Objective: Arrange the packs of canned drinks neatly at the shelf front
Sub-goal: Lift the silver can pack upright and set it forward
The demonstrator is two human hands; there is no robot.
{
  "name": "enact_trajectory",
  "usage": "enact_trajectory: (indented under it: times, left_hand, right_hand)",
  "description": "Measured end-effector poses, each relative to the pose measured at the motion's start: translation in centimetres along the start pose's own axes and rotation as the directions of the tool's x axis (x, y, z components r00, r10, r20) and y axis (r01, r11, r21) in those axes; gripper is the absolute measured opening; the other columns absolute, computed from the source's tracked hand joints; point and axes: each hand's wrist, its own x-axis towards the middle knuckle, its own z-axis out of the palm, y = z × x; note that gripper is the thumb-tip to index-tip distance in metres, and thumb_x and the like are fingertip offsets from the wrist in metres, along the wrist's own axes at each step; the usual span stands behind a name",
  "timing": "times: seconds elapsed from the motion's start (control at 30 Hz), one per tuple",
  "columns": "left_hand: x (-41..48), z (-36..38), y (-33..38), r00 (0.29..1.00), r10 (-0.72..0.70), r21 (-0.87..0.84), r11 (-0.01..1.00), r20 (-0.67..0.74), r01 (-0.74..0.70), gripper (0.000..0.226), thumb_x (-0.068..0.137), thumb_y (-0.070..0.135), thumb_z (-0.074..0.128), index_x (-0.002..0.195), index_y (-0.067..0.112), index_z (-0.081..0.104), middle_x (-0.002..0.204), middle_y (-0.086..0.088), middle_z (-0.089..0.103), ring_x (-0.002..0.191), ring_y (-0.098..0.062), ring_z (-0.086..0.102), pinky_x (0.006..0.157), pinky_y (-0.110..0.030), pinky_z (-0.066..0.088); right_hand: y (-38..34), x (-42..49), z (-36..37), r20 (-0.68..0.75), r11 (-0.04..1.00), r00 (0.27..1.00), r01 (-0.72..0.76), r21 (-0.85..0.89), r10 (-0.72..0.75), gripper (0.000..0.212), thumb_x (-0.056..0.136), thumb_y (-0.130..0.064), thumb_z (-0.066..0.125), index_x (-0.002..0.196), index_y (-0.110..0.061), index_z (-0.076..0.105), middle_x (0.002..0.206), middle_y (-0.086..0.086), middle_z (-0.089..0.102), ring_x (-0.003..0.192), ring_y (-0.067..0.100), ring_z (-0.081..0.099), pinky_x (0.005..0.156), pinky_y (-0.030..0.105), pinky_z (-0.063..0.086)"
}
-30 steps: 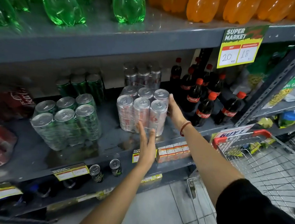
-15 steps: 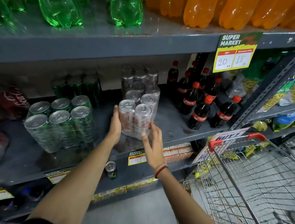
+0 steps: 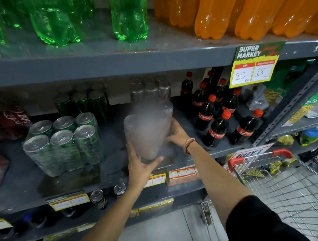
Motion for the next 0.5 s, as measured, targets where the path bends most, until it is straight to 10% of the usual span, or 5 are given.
enact_trajectory:
  times: [0.3, 0.5]
  left_hand:
    - [6.0, -2.6, 1.1, 0.979, -0.035, 0.045, 0.999, 0.201, 0.027, 0.125, 0.058, -0.003, 0.084, 0.152, 0.019, 0.004, 0.155, -0.005, 0.029, 0.133, -0.008, 0.035, 0.108, -0.025, 0.034]
    - [7.9, -3.6, 1.3, 0.965, -0.058, 0.172, 0.985, 0.256, 0.013, 0.113, 0.065, -0.010, 0.078, 0.151, 0.019, 0.011, 0.146, -0.010, 0.044, 0.132, -0.018, 0.043, 0.108, -0.031, 0.037]
  right_hand:
    - [1.6, -3.0, 0.2, -0.211, 0.985, 0.976, 0.087, 0.146, -0.055, 0.081, 0.071, 0.014, 0.070, 0.139, -0.008, 0.032, 0.125, 0.002, 0.048, 0.117, 0.014, 0.046, 0.087, 0.003, 0.041]
    - [3.4, -5.7, 2.3, -0.384, 0.988, 0.920, 0.124, 0.096, -0.078, 0.079, 0.070, 0.012, 0.064, 0.139, -0.013, 0.038, 0.124, 0.001, 0.056, 0.116, 0.010, 0.051, 0.102, 0.021, 0.038]
